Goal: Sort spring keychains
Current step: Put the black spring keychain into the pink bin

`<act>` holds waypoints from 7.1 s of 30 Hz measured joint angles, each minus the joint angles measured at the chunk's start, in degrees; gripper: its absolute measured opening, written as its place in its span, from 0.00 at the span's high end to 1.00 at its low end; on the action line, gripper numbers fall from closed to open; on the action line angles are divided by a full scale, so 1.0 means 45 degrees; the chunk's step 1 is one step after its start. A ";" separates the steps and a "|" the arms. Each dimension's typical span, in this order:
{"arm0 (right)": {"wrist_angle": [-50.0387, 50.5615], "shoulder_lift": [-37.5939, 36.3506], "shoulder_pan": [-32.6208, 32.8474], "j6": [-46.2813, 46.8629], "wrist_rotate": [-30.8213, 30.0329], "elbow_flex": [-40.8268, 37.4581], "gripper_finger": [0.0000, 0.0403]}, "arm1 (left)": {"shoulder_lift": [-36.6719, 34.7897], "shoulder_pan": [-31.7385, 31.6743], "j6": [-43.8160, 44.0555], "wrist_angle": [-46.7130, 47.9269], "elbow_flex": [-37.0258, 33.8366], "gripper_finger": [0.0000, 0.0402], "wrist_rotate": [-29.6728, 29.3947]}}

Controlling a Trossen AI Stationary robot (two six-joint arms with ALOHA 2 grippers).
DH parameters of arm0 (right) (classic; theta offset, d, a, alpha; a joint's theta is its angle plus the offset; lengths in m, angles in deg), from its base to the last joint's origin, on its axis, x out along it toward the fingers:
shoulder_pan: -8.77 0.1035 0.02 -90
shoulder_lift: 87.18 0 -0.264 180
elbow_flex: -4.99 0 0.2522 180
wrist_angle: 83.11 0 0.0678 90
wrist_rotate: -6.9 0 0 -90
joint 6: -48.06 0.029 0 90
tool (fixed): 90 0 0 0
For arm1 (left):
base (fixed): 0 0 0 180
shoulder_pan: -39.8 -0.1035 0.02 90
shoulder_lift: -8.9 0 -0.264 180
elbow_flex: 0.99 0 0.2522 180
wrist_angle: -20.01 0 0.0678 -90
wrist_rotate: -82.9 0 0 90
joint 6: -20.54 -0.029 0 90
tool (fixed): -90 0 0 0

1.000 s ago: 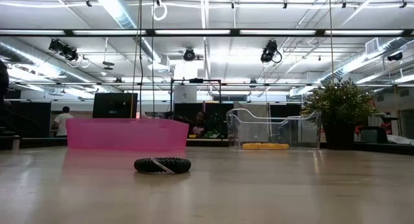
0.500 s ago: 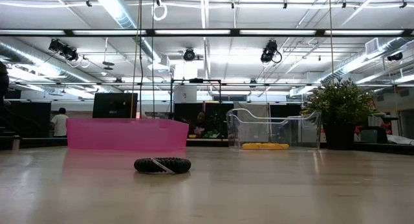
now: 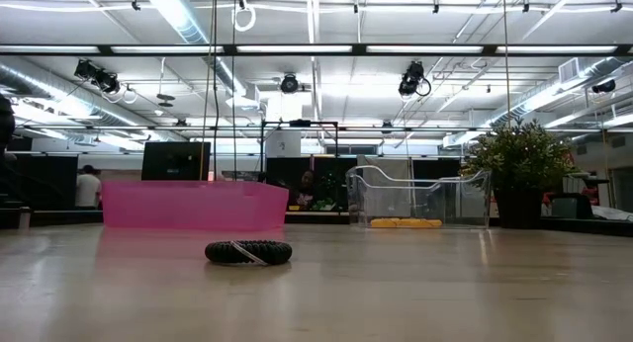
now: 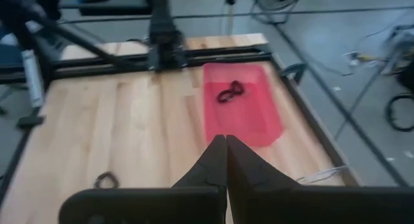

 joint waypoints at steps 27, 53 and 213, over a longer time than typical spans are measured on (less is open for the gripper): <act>-0.0772 0.0000 -0.0563 0.0004 -0.2119 0.0000 1.00 | 0.0688 -0.7577 0.0103 0.1706 -0.0112 0.98 0.8276; -0.0650 0.0000 -0.0563 -0.0004 -0.1979 0.0000 1.00 | 0.1936 -0.9503 0.0393 0.5406 -0.0112 0.99 1.4563; 0.0293 0.0005 -0.0560 0.0481 -0.1983 0.0005 1.00 | 0.0838 0.0143 -0.8898 -0.4510 0.0823 1.00 2.0070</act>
